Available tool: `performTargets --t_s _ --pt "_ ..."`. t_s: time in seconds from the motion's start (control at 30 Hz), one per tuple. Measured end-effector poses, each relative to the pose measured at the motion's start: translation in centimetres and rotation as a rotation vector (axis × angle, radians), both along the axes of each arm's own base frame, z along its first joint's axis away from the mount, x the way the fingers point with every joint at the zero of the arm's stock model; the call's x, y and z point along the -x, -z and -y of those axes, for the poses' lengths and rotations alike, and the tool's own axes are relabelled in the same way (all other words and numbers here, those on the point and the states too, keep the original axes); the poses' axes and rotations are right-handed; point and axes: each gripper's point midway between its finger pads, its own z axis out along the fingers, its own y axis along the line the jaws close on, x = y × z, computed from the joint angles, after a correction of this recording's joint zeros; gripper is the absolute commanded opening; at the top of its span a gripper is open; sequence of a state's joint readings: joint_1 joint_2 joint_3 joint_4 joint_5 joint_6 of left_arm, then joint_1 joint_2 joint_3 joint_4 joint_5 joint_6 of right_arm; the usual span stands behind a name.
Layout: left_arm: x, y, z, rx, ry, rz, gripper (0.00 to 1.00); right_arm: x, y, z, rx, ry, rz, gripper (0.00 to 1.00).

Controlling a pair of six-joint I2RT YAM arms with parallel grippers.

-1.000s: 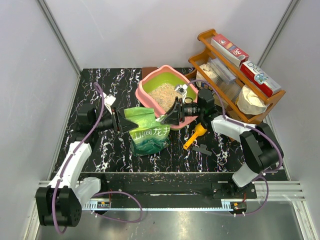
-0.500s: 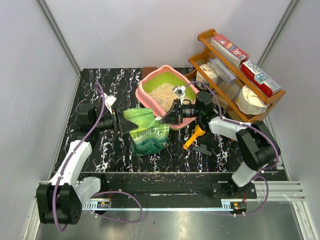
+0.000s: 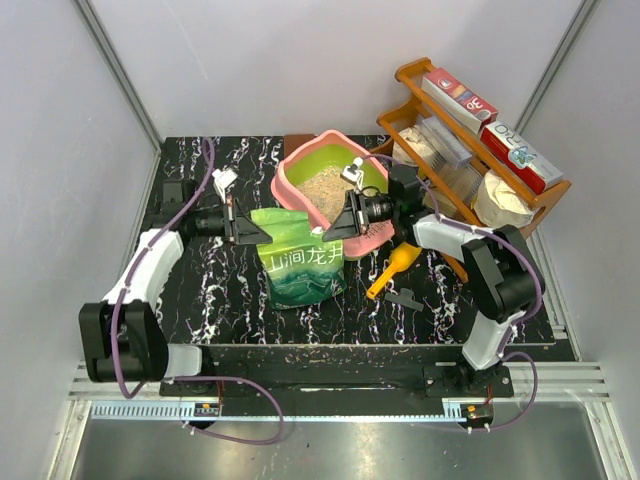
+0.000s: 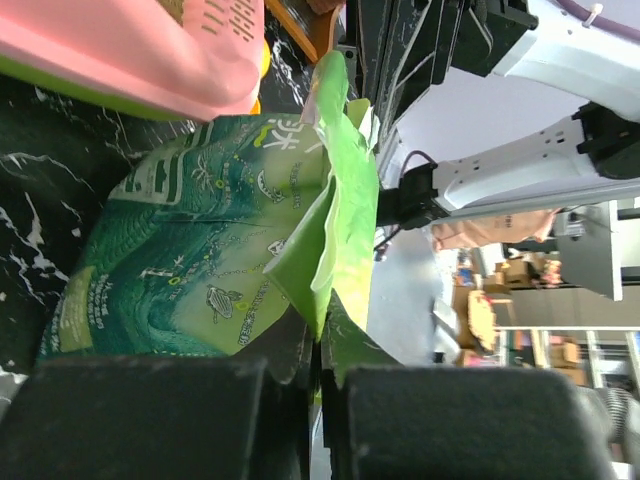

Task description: Fill the litter box with clean litter

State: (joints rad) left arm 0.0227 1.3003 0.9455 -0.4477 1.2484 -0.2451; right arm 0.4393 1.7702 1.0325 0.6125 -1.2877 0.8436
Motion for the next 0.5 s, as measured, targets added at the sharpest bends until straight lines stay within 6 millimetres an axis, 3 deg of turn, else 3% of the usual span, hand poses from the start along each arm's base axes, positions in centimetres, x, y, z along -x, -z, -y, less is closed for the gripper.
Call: performTargets --t_s 0.5 --pt "0.4 1.1 -1.2 0.077 0.008 -0.401 0.00 -0.1 0.2 -0.2 0.213 -0.014 -0.630 0.00"
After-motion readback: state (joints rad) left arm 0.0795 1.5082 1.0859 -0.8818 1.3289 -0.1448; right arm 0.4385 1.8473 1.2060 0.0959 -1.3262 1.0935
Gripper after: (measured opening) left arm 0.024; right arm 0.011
